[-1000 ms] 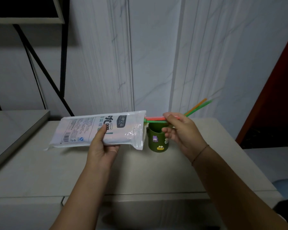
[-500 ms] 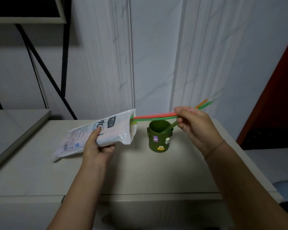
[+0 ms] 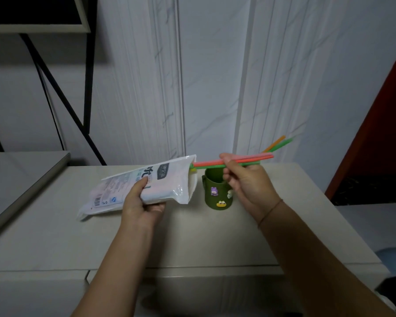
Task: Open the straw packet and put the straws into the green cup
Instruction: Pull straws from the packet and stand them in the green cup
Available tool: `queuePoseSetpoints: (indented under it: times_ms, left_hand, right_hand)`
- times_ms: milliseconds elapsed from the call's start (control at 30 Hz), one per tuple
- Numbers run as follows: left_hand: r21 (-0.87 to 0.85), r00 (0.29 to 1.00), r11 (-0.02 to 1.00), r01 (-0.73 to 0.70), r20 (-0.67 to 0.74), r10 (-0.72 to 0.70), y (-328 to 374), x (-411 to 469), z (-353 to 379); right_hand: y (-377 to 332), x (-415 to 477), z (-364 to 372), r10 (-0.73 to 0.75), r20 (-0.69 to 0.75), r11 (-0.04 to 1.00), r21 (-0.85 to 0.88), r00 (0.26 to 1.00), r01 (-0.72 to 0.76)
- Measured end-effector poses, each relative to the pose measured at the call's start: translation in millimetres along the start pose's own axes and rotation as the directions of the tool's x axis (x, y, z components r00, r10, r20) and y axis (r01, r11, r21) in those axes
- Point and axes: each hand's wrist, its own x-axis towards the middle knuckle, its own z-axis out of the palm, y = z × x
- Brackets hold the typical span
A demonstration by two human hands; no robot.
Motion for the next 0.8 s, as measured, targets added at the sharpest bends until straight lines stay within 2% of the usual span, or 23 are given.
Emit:
queuePoseSetpoints:
  times_ms: [167, 300, 400, 533, 700, 800]
  left_hand:
    - [-0.034, 0.998, 0.998, -0.053, -0.031, 0.052, 19, 4, -7]
    - [-0.014, 0.998, 0.998, -0.053, -0.033, 0.053, 14, 5, -7]
    - [0.017, 0.999, 0.999, -0.043, -0.022, 0.044, 4, 3, -4]
    - [0.043, 0.999, 0.999, -0.033, -0.009, 0.034, -8, 1, -2]
    - [0.019, 0.999, 0.999, -0.030, -0.015, 0.030, -8, 3, -3]
    - [0.008, 0.998, 0.998, -0.056, -0.037, 0.056, 3, 6, -5]
  right_hand:
    - [-25, 9, -22, 0.093, 0.015, 0.995, 0.025, 0.996, -0.093]
    - [-21, 10, -22, 0.190, 0.038, 0.973, 0.124, 0.981, -0.194]
    - [-11, 7, -14, 0.208, 0.095, 0.962, 0.158, 0.973, -0.221]
    - [4, 2, -5, 0.174, 0.122, 0.977, 0.103, 0.977, -0.187]
    - [3, 2, -3, 0.050, 0.026, 0.994, 0.093, 0.998, -0.052]
    - [-14, 6, -11, -0.029, -0.021, 1.000, -0.001, 0.999, 0.029]
